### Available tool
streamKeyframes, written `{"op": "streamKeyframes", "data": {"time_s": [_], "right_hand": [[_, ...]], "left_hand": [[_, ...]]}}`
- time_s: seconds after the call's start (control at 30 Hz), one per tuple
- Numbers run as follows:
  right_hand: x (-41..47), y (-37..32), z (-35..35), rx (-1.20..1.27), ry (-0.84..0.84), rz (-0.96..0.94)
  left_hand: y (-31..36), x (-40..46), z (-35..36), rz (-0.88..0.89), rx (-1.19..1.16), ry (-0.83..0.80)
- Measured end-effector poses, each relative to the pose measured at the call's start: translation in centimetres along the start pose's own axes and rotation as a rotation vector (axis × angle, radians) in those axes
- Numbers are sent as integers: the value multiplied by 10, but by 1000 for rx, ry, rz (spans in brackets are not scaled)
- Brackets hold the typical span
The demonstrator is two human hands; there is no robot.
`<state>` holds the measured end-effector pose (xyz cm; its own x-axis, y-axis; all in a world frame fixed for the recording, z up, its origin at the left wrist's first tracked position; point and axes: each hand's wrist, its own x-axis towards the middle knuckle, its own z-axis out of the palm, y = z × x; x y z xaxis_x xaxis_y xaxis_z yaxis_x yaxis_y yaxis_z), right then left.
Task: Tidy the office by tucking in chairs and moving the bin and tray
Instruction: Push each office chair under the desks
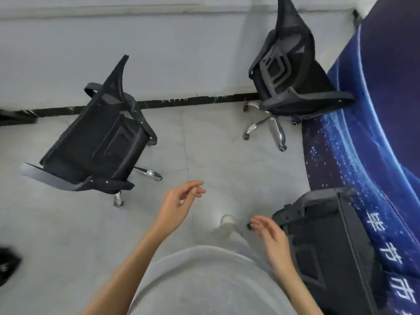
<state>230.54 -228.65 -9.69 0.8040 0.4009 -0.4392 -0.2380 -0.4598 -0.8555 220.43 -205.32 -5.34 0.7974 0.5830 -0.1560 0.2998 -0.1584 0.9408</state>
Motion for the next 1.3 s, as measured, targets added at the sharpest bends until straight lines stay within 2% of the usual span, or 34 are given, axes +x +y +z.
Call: {"op": "streamKeyframes", "data": {"time_s": [0.1, 0.2, 0.33, 0.47, 0.6, 0.67, 0.73, 0.8, 0.9, 0.97, 1.07, 1.2, 1.3], "right_hand": [[78, -68, -8, -34, -183, -109], [144, -130, 12, -43, -343, -206], [207, -199, 67, -97, -548, -339], [257, -255, 142, -195, -717, -480], [291, -301, 219, -413, -821, -717], [303, -318, 254, -556, -844, -943], [314, -331, 290, -675, -870, -1197], [328, -341, 326, -801, -899, -1414], [344, -346, 376, -1035, -895, -1685], [352, -350, 402, -1167, -992, -1708], [366, -351, 430, -1282, -1130, -1700], [393, -350, 443, -1131, -1199, -1836], [424, -364, 458, -1111, -1261, -1909]], "left_hand": [[7, 10, 11, -87, 5, 171], [10, 13, 11, -198, 0, 344], [8, 28, -3, -283, -12, 591], [4, 64, -43, -282, 72, 799], [0, 112, -110, -253, 246, 1026], [-1, 133, -140, -289, 336, 1109], [-4, 151, -164, -319, 556, 1120], [-16, 165, -183, -402, 790, 1015], [-36, 183, -206, -756, 852, 797], [-47, 192, -212, -915, 829, 778], [-55, 203, -212, -983, 895, 868], [-61, 221, -205, -1023, 950, 986], [-51, 251, -192, -1069, 972, 1031]]}}
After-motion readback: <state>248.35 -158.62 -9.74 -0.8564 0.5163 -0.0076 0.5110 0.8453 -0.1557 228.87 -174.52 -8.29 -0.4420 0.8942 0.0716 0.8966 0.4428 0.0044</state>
